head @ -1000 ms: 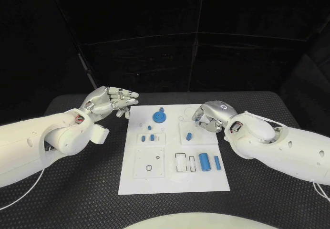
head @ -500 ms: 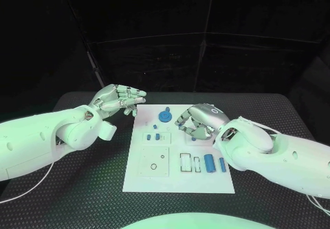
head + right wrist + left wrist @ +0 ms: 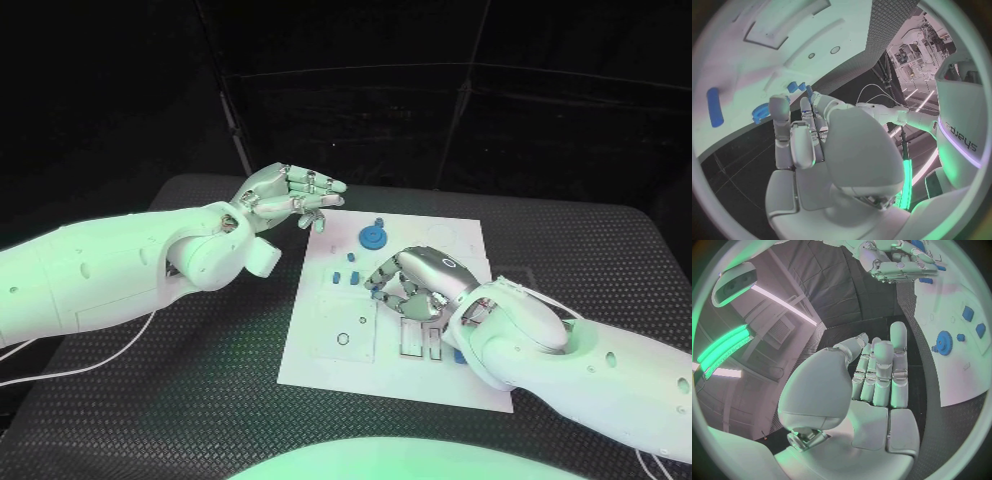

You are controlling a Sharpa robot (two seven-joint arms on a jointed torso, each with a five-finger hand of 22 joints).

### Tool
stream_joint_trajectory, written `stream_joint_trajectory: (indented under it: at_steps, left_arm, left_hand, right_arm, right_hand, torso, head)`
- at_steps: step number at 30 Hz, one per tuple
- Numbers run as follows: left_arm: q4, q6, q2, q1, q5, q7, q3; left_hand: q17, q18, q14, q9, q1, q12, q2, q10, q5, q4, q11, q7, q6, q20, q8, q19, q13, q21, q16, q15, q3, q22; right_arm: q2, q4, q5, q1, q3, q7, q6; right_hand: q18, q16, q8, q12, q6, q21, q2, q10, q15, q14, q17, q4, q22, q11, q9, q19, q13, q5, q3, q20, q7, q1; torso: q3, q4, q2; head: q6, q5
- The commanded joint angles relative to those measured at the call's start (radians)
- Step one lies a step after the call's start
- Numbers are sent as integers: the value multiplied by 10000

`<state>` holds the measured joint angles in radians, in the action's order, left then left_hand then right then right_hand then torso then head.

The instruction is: Assemble the parts on the task board

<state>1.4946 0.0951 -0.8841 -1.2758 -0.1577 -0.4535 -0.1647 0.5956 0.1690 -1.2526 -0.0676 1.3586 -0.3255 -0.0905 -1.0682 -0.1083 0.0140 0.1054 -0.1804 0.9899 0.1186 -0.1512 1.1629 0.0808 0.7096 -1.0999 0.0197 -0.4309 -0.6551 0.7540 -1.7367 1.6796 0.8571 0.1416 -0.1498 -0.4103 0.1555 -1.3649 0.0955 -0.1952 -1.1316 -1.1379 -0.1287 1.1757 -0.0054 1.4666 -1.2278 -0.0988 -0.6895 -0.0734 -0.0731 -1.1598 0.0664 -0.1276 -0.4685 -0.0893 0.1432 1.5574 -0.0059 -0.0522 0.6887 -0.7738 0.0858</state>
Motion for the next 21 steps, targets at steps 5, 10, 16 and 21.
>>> stream_joint_trajectory:
  at_steps: [5, 10, 16, 21]
  left_arm:
    - [-47, 12, 134, -20, 179, -19, 10]
    - [-59, 13, 186, -21, 190, -13, 10]
    - [-66, 4, 226, -22, 194, -10, 10]
    - [-75, -4, 238, -22, 195, -5, 10]
  left_hand:
    - [-30, 147, 52, 9, -72, -41, 32, 66, 25, 27, 12, -47, -19, 9, -33, -48, 16, -71, 76, 0, 66, 14]
    - [-30, 147, 52, 9, -72, -41, 32, 66, 25, 27, 12, -47, -19, 9, -33, -48, 16, -71, 76, 0, 66, 14]
    - [-48, 147, 60, 11, -74, -48, 26, 70, 26, 35, 14, -51, -30, 10, -29, -50, 17, -80, 85, 2, 75, 21]
    - [-48, 147, 60, 11, -74, -48, 26, 70, 26, 35, 14, -51, -30, 10, -29, -50, 17, -80, 85, 2, 75, 21]
  right_arm:
    - [-328, 468, 29, -324, 1, 485, 170]
    - [-541, 708, 115, -519, -2, 578, 154]
    - [-684, 863, 206, -666, -3, 635, 142]
    - [-754, 938, 285, -705, -4, 644, 138]
  right_hand:
    - [3, -49, -46, 50, -12, -43, 17, 52, -35, 414, 8, 56, 15, -29, 14, -26, 15, -92, -70, -35, 59, -133]
    - [3, -55, -51, 57, -9, -50, 17, 49, -31, 416, 0, 74, 7, -32, 15, -26, 15, -109, -85, -38, 62, -146]
    - [3, -55, -51, 57, -9, -50, 17, 49, -31, 416, 0, 74, 7, -32, 15, -26, 15, -109, -85, -38, 62, -146]
    - [3, -55, -51, 57, -9, -50, 17, 49, -31, 416, 0, 74, 7, -32, 15, -26, 15, -109, -85, -38, 62, -146]
  torso:
    - [8, 7, -12]
    - [16, 21, -3]
    - [12, 13, -21]
    - [14, 30, -15]
  head:
    - [-160, 328]
    - [-275, 510]
    - [-381, 659]
    - [-409, 691]
